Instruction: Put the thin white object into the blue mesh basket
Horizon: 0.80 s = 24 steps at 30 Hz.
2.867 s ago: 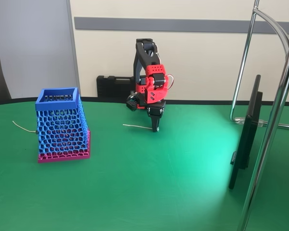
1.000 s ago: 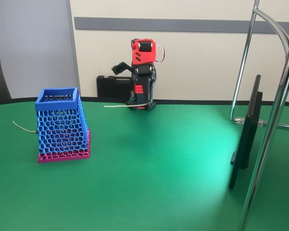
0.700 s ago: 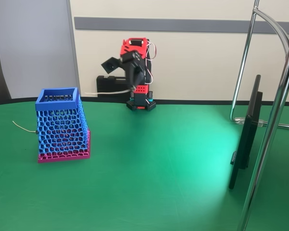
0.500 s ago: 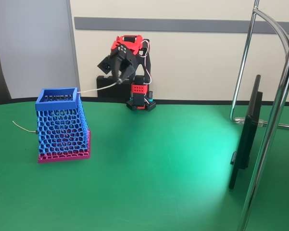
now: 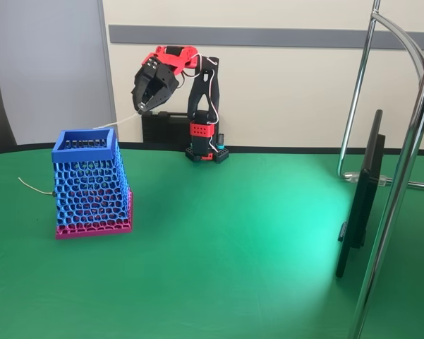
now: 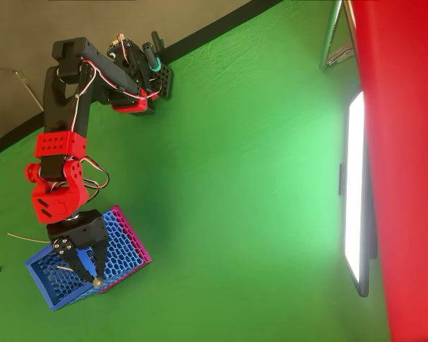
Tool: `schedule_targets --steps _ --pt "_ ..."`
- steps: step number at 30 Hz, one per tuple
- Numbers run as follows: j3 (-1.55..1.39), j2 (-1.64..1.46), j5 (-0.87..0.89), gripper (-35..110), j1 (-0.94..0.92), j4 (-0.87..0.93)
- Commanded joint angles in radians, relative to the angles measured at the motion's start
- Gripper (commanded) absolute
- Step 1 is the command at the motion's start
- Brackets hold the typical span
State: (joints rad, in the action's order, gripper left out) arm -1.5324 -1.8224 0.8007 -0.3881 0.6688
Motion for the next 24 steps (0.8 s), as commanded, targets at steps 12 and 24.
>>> schedule_targets --steps 12,24 --pt "-0.012 0.025 0.206 0 -0.043 -0.002" --pt "0.052 0.011 0.348 0 -0.107 0.117"
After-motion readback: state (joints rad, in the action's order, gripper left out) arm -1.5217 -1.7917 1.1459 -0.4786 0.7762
